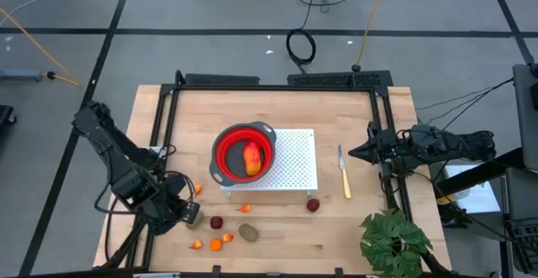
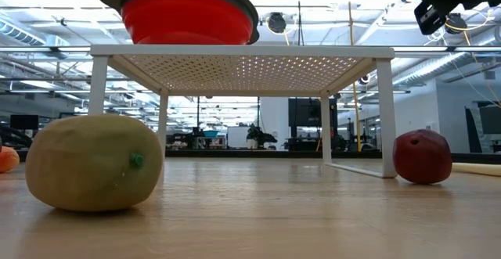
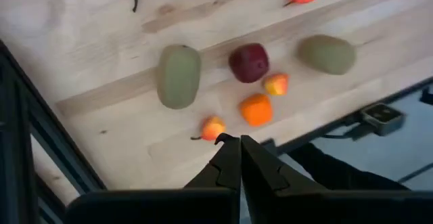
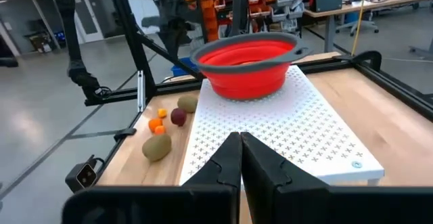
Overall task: Pick & Place Fruit
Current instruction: Put the brown kiwi into the red strainer bowl on the shelf
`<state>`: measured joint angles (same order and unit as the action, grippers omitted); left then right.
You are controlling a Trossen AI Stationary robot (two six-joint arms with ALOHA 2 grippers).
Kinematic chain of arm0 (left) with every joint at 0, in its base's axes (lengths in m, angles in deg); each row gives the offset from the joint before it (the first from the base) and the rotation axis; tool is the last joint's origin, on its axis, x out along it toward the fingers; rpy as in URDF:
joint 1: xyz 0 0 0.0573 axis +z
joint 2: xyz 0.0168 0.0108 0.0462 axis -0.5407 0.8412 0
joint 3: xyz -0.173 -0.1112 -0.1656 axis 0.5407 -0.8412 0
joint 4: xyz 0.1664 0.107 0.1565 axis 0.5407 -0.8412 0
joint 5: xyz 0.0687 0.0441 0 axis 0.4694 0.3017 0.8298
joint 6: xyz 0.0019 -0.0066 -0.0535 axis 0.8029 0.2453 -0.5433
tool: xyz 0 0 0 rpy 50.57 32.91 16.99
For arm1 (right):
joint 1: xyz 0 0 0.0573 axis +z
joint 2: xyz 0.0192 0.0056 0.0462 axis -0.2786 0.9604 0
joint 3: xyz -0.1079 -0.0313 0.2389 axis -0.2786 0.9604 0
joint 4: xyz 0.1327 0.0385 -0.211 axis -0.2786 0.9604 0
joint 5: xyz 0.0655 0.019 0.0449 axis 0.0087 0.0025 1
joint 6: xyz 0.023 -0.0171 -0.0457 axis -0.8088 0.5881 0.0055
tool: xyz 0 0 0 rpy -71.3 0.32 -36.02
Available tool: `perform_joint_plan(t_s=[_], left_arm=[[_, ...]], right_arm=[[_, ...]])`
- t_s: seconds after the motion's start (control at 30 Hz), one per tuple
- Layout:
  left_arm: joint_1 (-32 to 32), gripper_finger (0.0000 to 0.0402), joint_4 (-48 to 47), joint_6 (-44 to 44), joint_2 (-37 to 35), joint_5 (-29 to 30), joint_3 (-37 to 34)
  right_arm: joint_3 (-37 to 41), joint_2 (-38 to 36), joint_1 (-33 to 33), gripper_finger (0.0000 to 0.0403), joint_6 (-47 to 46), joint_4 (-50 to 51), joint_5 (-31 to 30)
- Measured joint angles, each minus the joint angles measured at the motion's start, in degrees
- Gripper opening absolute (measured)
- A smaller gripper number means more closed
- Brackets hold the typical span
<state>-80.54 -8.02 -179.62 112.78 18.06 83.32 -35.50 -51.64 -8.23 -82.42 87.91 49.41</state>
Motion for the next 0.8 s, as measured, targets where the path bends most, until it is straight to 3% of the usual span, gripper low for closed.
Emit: perform_joint_plan(t_s=[0.47,0.8], left_arm=[[-0.06,0.0013,15.22,0.0,0.0,-2.41,-12.57],[-1.0,0.0015,20.51,-0.28,0.0,-2.91,-16.04]], right_arm=[[2.21,-0.17,0.0,0.0,-0.09,-0.05,0.0],[9.05,-0.84,-0.07,0.0,-1.31,-8.66,0.04]])
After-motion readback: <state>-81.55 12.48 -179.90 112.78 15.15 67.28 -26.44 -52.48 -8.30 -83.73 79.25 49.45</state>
